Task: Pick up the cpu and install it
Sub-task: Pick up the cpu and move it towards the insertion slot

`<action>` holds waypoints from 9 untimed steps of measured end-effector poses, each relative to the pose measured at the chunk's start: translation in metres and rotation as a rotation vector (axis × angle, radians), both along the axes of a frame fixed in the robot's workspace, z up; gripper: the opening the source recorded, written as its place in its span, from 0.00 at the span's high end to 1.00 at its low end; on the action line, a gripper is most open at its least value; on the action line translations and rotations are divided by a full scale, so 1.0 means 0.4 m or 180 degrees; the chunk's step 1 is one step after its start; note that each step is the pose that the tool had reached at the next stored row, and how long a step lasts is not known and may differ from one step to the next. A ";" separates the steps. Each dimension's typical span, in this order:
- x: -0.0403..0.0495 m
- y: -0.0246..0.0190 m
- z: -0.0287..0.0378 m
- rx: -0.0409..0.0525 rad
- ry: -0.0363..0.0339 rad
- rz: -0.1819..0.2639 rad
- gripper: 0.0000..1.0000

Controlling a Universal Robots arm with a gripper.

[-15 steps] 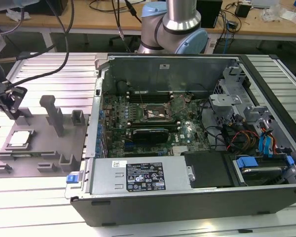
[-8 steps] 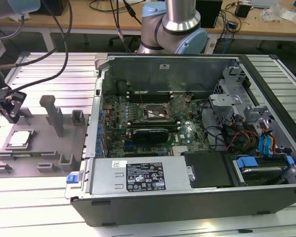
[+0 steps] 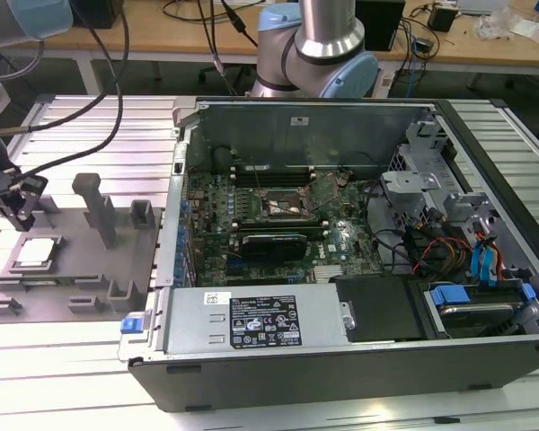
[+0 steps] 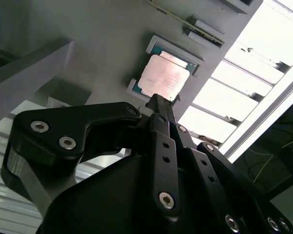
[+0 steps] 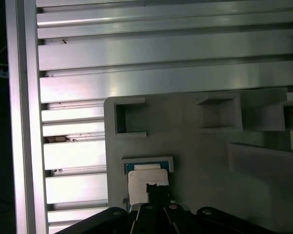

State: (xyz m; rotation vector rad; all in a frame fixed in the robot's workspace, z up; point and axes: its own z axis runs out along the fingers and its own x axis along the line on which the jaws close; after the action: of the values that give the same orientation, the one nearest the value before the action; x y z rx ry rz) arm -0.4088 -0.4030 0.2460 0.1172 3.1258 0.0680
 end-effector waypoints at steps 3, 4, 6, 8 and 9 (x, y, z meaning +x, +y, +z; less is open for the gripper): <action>-0.002 -0.003 -0.008 -0.0001 0.0010 0.0000 0.89; -0.002 -0.003 -0.011 -0.0001 0.0012 -0.0001 0.89; -0.002 -0.004 -0.018 -0.0005 0.0032 -0.0001 0.89; -0.002 -0.005 -0.022 -0.0009 0.0047 0.0000 0.89; -0.002 -0.005 -0.026 -0.0009 0.0050 0.0000 0.89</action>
State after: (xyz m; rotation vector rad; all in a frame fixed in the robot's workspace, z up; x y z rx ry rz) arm -0.4095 -0.4052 0.2357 0.1181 3.1414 0.0630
